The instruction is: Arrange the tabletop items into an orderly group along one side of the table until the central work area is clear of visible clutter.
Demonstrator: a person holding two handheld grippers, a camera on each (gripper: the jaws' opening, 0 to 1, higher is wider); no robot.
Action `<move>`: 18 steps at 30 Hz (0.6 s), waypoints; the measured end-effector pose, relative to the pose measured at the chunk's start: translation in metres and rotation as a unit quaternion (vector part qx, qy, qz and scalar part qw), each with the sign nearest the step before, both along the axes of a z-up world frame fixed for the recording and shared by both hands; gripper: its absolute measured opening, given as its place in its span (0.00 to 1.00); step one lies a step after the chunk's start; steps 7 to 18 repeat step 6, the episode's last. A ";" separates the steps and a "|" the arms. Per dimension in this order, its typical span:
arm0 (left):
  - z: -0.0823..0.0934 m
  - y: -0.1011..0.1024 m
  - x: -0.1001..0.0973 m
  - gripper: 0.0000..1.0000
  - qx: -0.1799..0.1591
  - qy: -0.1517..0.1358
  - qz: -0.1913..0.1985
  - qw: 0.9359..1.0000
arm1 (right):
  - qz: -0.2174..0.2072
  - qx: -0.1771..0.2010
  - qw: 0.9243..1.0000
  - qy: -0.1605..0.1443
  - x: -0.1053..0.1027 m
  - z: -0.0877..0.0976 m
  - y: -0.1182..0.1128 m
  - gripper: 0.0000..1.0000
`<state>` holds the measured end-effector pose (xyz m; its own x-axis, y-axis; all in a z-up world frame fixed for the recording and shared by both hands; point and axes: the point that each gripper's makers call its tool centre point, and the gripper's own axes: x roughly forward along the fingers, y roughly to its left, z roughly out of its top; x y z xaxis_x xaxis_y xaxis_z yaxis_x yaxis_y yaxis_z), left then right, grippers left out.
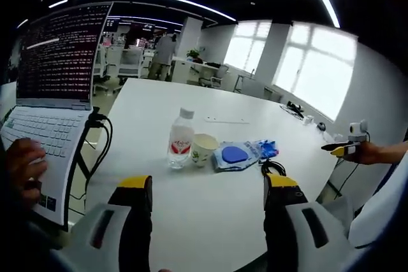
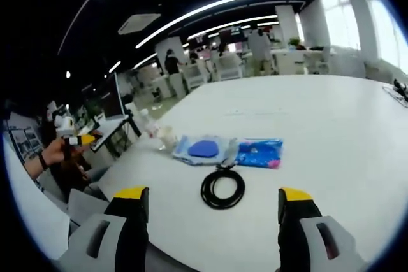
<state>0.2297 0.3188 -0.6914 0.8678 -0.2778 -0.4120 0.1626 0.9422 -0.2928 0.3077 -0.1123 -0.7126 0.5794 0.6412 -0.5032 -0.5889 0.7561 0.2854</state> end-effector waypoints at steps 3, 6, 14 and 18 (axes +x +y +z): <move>0.001 -0.001 0.000 0.71 0.002 -0.001 -0.001 1.000 | -0.001 -0.003 1.000 0.002 -0.001 -0.001 -0.003 0.85; 0.002 -0.003 -0.001 0.72 0.004 -0.001 -0.002 1.000 | 0.000 -0.003 1.000 0.002 0.000 -0.002 -0.003 0.85; 0.002 -0.003 -0.001 0.72 0.004 -0.001 -0.002 1.000 | 0.000 -0.003 1.000 0.002 0.000 -0.002 -0.003 0.85; 0.002 -0.003 -0.001 0.72 0.004 -0.001 -0.002 1.000 | 0.000 -0.003 1.000 0.002 0.000 -0.002 -0.003 0.85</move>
